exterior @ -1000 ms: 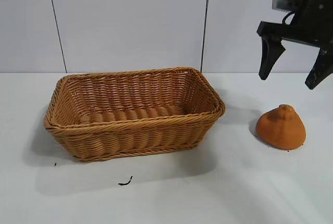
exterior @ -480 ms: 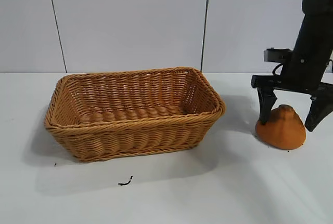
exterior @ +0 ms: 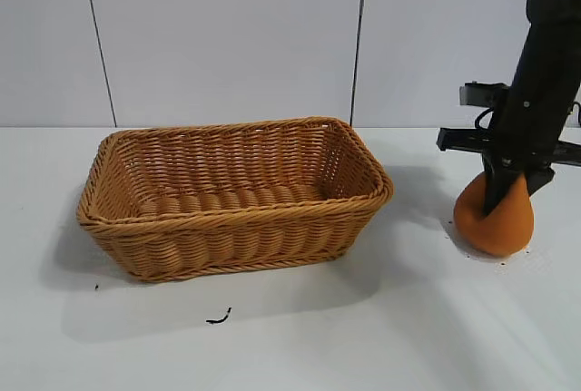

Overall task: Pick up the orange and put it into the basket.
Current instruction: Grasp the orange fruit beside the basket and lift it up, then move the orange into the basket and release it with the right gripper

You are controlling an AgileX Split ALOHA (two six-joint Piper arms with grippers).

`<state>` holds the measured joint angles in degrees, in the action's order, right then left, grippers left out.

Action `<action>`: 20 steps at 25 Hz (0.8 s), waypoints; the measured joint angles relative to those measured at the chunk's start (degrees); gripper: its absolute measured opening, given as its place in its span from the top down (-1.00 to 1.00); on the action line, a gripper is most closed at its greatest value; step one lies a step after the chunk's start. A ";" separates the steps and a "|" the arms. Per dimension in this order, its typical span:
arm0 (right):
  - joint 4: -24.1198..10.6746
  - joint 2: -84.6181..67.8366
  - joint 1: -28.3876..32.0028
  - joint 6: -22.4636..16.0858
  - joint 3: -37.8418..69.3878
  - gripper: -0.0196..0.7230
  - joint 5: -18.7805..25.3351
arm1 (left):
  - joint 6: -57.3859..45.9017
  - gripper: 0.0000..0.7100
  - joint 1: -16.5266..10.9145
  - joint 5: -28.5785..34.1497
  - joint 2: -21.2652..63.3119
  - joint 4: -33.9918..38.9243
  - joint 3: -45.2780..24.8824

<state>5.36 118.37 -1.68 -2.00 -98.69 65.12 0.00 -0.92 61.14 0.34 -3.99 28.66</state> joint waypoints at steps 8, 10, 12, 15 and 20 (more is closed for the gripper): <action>0.00 -1.18 -5.68 0.63 -12.83 0.80 4.46 | 0.00 -0.96 0.00 0.00 0.00 0.00 0.00; 0.00 -1.18 -7.97 0.63 -13.81 0.80 4.50 | 0.00 -0.96 0.00 0.00 0.00 0.00 0.00; 0.00 -1.18 -10.82 0.63 -14.00 0.80 4.63 | 0.00 -0.96 0.00 0.00 0.00 0.00 0.00; 0.05 -1.18 -15.28 0.63 -14.00 0.80 4.27 | 0.00 -0.96 0.00 0.00 0.00 0.00 0.00; 0.27 -1.13 -21.76 0.32 -14.00 0.80 1.03 | 0.00 -0.96 0.00 0.00 0.00 0.00 0.00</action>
<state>5.64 117.24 -23.44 -1.68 -112.69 66.14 0.00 -0.92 61.14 0.34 -3.99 28.66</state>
